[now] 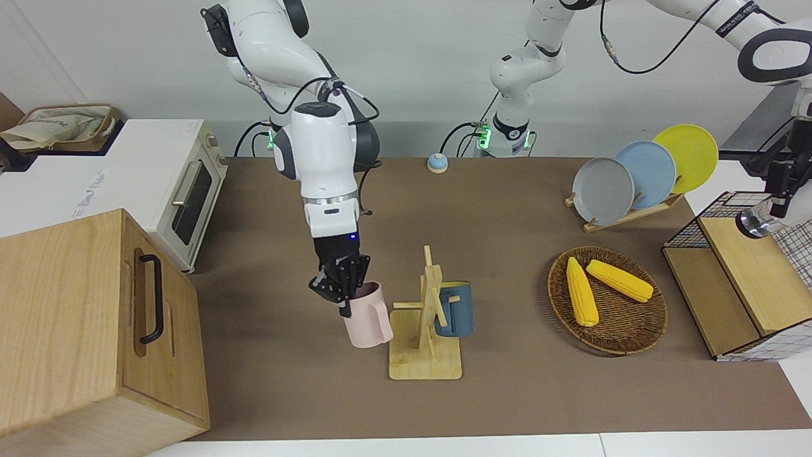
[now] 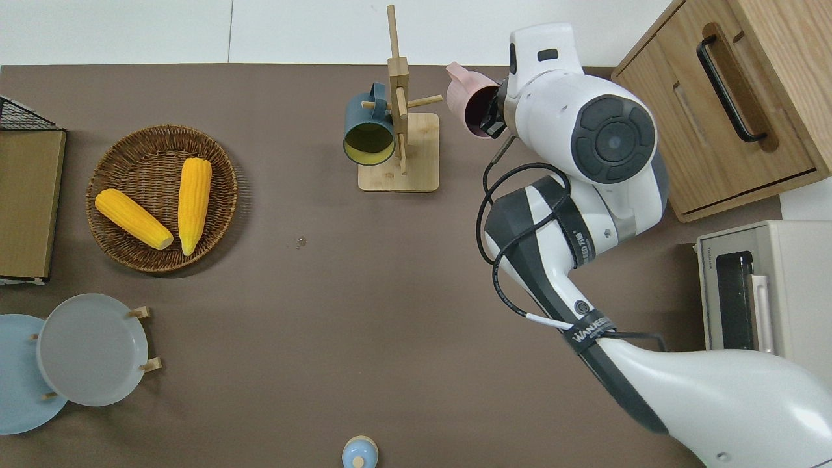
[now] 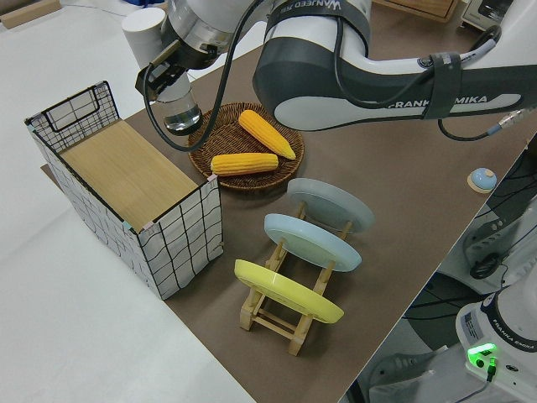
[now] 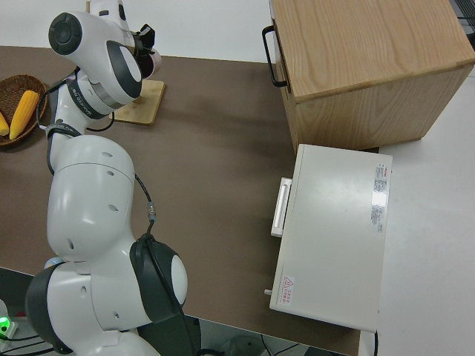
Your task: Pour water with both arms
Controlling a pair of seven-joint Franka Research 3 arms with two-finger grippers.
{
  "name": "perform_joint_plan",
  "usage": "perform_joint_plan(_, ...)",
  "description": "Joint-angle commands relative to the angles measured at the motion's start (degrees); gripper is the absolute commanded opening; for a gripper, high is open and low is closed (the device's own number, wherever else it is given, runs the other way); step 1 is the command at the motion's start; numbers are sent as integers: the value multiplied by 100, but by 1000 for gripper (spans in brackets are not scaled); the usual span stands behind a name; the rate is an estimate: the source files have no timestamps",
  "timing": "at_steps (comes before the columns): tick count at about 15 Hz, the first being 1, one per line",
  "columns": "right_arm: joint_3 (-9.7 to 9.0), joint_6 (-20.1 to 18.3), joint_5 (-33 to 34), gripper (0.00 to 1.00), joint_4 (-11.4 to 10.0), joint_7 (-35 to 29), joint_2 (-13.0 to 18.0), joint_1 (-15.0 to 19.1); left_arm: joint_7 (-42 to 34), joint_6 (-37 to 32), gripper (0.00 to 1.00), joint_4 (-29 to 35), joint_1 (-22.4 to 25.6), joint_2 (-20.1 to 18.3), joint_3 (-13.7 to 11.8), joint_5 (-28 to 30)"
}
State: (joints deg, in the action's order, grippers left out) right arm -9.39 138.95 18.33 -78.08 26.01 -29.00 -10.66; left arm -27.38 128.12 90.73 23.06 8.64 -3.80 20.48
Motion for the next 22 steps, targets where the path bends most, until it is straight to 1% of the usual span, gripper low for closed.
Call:
perform_joint_plan(1, -54, -122, -110, 0, -550, 474, 561, 344, 627, -270, 0, -82, -82, -319, 168, -473)
perform_joint_plan(3, -54, -323, -110, 0, -717, 729, 764, 520, 952, -428, 0, -82, -152, -407, 265, -728)
perform_joint_plan(4, -54, -464, -119, 0, -805, 930, 904, 599, 1154, -455, 0, -56, -170, -451, 300, -781)
perform_joint_plan(5, -54, -604, -119, 0, -875, 1124, 1027, 687, 1330, -516, 0, -30, -170, -529, 388, -825)
perform_joint_plan(6, -54, -788, -119, 0, -885, 1239, 1133, 749, 1489, -577, 0, -3, -170, -582, 467, -878)
perform_joint_plan(9, -54, -1718, -241, 0, -893, 1214, 1388, 802, 1981, -622, 0, 189, -188, -802, 695, -1115)
perform_joint_plan(11, -63, -2273, -373, 0, -876, 1170, 1511, 811, 2315, -622, 0, 400, -214, -969, 845, -1308)
perform_joint_plan(12, -54, -2571, -504, 0, -876, 1065, 1564, 820, 2464, -622, 0, 541, -214, -1057, 968, -1431)
perform_joint_plan(13, -54, -2879, -680, 0, -859, 838, 1599, 863, 2570, -622, 0, 725, -214, -1179, 1064, -1528)
perform_joint_plan(15, -54, -3520, -769, 0, -832, 320, 1704, 899, 2720, -569, 0, 1111, -214, -1426, 1240, -1564)
perform_joint_plan(17, -63, -4162, -839, 0, -832, -330, 1845, 908, 2904, -534, 0, 1419, -214, -1628, 1390, -1573)
perform_joint_plan(19, -63, -4768, -1259, 0, -797, -920, 1898, 916, 2931, -412, 0, 1823, -214, -1874, 1522, -1573)
perform_joint_plan(21, -72, -5209, -1498, 0, -832, -1316, 2012, 916, 3036, -166, 0, 2341, -206, -2233, 1706, -1573)
perform_joint_plan(22, -80, -5437, -1621, 0, -841, -1500, 2065, 916, 3063, -104, 0, 2553, -214, -2392, 1751, -1564)
